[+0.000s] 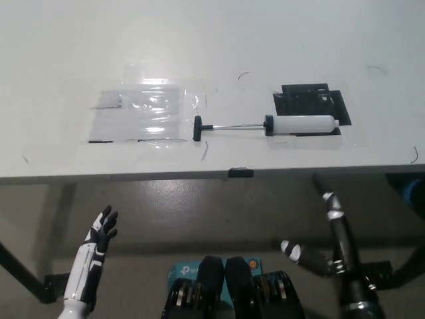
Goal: The robot uses right hand to pick up a small white air pumper and uses its left hand to compress it, and then puts it on the desk
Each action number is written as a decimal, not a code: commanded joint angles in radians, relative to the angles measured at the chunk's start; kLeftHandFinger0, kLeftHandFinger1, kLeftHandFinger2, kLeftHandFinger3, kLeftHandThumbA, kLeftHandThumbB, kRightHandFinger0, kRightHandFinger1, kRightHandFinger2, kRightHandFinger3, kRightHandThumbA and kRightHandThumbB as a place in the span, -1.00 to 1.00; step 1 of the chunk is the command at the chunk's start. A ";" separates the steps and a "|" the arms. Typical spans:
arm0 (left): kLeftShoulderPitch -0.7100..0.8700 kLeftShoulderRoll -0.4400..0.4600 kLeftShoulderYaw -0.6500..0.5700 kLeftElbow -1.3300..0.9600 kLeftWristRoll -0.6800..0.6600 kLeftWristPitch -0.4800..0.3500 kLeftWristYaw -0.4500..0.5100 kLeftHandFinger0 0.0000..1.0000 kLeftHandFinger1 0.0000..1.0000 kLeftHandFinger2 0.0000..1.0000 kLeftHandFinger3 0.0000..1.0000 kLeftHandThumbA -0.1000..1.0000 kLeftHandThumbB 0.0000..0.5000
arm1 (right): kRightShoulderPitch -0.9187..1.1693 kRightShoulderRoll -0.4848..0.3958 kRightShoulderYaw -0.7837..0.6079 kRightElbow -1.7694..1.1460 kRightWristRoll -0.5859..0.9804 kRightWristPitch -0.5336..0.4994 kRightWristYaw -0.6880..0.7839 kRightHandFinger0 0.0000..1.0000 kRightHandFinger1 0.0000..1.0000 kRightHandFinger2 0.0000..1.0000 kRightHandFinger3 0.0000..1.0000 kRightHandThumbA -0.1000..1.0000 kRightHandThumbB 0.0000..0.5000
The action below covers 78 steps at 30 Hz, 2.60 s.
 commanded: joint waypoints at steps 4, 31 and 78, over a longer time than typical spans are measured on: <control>-0.015 0.012 0.010 -0.004 -0.018 -0.073 0.004 1.00 1.00 1.00 1.00 1.00 -0.76 | -0.087 -0.036 -0.060 -0.203 -0.013 -0.061 0.022 1.00 1.00 1.00 1.00 0.87 -0.07; -0.009 0.017 0.017 -0.013 -0.011 -0.073 0.007 1.00 1.00 1.00 1.00 1.00 -0.83 | -0.932 -0.252 0.149 0.509 -0.025 0.464 0.685 1.00 1.00 1.00 1.00 0.89 0.49; -0.021 0.017 0.027 -0.018 -0.011 -0.065 0.002 1.00 1.00 1.00 1.00 1.00 -0.90 | -1.135 -0.161 0.244 0.908 -0.180 0.431 0.724 1.00 1.00 1.00 1.00 1.00 0.71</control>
